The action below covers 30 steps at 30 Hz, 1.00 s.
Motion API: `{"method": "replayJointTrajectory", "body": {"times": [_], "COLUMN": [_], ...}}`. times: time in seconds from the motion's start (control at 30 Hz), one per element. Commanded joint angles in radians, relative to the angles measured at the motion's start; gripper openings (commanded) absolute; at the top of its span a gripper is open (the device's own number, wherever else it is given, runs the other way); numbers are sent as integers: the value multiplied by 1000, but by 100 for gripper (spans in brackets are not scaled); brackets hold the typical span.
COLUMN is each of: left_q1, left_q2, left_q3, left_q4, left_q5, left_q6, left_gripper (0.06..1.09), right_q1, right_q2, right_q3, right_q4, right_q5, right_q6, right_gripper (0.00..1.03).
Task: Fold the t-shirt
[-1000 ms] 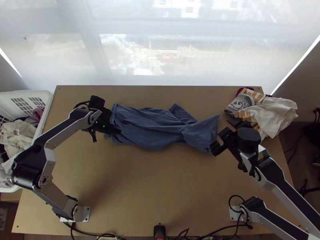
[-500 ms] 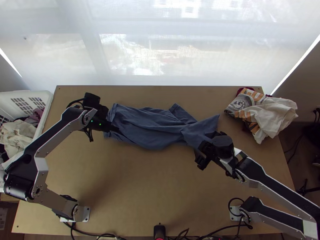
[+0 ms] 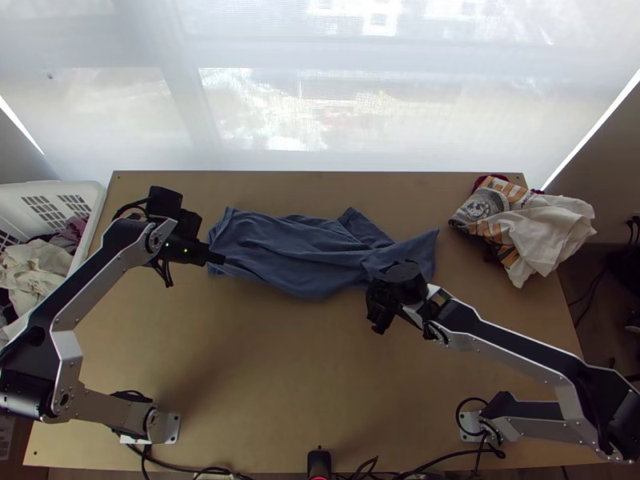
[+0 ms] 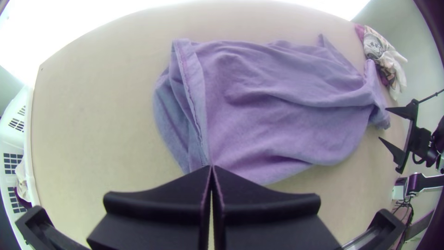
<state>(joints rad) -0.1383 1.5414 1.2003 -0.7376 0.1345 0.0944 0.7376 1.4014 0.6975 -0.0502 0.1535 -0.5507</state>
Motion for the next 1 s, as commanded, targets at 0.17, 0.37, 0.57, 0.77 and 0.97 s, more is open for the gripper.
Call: {"method": "replayJointTrajectory", "body": {"times": [0.17, 0.37, 0.57, 0.77, 0.97], "left_q1": [20, 23, 28, 52, 74], "left_q2": [-3, -7, -55, -121, -188], "left_q3": [-10, -13, -11, -1, -25], "left_q4": [1, 3, -5, -29, -55], "left_q5": [4, 11, 22, 24, 25], "left_q6": [13, 10, 5, 10, 13], "left_gripper": [9, 9, 9, 9, 9], "right_q1": [-52, -107, -185, -261, -322], "right_q2": [128, 56, -67, -168, -219], "right_q3": [36, 37, 97, 201, 313], "right_q4": [59, 58, -48, -162, -231], "right_q5": [-32, -32, -49, -74, -83], "right_q6": [-9, 0, 0, -18, -18], "right_gripper": [14, 3, 3, 3, 3]}}
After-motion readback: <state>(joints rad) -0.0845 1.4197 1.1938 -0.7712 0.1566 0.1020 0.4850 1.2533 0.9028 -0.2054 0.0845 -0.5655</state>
